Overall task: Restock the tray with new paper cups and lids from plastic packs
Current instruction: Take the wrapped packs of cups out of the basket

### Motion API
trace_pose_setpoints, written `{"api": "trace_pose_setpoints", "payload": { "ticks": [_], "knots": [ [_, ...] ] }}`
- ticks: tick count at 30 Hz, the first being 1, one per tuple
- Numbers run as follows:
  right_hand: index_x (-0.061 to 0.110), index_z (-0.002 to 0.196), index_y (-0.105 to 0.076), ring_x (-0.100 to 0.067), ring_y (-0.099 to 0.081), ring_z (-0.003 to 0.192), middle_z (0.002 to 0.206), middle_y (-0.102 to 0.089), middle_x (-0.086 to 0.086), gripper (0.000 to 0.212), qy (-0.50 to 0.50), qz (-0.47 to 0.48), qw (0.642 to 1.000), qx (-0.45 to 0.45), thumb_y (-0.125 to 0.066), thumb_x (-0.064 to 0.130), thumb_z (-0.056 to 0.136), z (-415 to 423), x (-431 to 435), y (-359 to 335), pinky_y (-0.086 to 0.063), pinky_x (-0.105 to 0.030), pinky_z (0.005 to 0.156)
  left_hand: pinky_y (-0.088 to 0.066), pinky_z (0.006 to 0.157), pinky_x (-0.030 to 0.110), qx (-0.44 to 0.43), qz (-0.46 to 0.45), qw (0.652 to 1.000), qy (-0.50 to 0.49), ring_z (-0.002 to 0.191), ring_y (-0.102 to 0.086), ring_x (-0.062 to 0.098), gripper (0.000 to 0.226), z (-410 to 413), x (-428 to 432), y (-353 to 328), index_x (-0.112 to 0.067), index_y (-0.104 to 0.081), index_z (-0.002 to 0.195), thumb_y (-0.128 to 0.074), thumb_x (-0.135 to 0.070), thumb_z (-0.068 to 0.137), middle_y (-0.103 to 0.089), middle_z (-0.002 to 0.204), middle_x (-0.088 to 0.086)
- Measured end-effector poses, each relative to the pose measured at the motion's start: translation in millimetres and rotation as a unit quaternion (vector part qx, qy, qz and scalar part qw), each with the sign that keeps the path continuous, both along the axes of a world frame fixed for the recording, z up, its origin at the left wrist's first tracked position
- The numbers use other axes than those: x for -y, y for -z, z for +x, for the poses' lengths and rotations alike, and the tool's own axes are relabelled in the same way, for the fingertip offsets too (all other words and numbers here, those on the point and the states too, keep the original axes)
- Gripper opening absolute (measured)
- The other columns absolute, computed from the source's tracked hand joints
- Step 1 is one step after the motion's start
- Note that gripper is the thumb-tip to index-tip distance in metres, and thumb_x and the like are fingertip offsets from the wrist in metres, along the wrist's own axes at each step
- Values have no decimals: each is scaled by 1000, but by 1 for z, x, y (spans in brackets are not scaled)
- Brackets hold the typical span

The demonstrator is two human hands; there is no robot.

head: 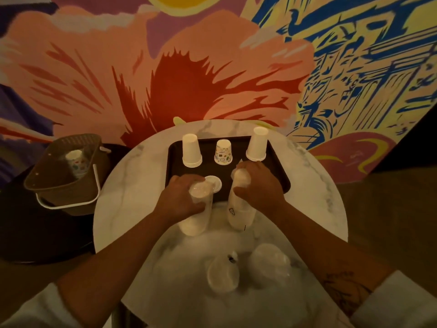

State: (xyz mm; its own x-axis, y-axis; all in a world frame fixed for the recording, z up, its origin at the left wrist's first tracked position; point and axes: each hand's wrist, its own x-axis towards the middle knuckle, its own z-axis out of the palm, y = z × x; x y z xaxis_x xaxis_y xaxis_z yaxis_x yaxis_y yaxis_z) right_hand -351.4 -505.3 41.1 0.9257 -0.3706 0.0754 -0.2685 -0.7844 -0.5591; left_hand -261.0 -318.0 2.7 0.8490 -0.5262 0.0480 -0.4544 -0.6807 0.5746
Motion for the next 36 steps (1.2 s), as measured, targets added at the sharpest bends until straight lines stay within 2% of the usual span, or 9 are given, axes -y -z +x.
{"api": "trace_pose_setpoints", "payload": {
  "ticks": [6,9,11,14,18,24,30,34,36],
  "knots": [
    [25,122,-49,-22,-50,116,126,-50,-2,54,12,-12,1000,-16,-74,31,74,2,-4,8,-47,-33,88,-41,83,26,27,9,999,16,114,-44,16,69,2,-8,2,-29,-49,124,-80,-30,63,-52,123,-9],
    [25,121,-53,-22,-50,114,123,-53,-2,55,52,-56,997,-3,-68,49,74,3,-8,4,-46,-33,83,-40,82,23,50,30,998,36,112,-45,15,66,6,-15,3,-29,-49,122,-79,-41,65,-51,123,-9],
    [25,119,-56,-21,-49,115,122,-54,-2,54,73,-85,994,14,-64,56,75,10,-14,-4,-46,-34,85,-37,79,22,56,28,997,48,110,-46,13,60,12,-20,-1,-27,-51,120,-73,-49,70,-52,122,-9],
    [21,115,-60,-21,-51,110,118,-57,-3,49,71,-99,991,60,-62,53,78,31,-29,-22,-48,-35,84,-37,75,21,81,26,994,62,100,-48,11,48,30,-32,-13,-25,-55,115,-59,-56,79,-56,117,-5],
    [18,109,-63,-22,-53,106,114,-59,-4,41,35,-92,990,101,-64,44,78,73,-61,-41,-48,-36,84,-41,75,23,119,16,993,14,97,-51,13,39,63,-57,-33,-23,-60,108,-56,-53,83,-59,111,-3],
    [16,113,-60,-21,-50,109,120,-57,-5,41,-43,-105,989,89,-60,44,82,153,-135,-45,-43,-33,87,-43,83,29,133,32,988,-73,105,-53,19,31,125,-130,-49,-20,-60,112,-60,-37,86,-58,116,1],
    [15,109,-61,-23,-55,102,110,-61,-6,39,-106,-83,984,119,-64,41,81,238,-228,-23,-41,-26,80,-42,78,30,93,69,976,-183,99,-56,20,21,196,-212,-34,-20,-59,105,-56,-32,88,-57,101,-1],
    [13,116,-56,-24,-53,105,113,-57,-8,41,-154,-60,982,90,-65,33,82,288,-277,0,-45,-29,85,-41,93,32,16,114,975,-188,95,-47,12,25,242,-251,-19,-19,-52,114,-48,-32,93,-52,109,-5],
    [12,121,-53,-26,-51,110,118,-55,-10,45,-175,-49,982,55,-65,29,81,310,-297,15,-46,-34,88,-43,94,34,32,79,976,-201,95,-53,14,23,257,-265,-10,-18,-54,110,-49,-31,92,-55,104,-3]
  ]
}}
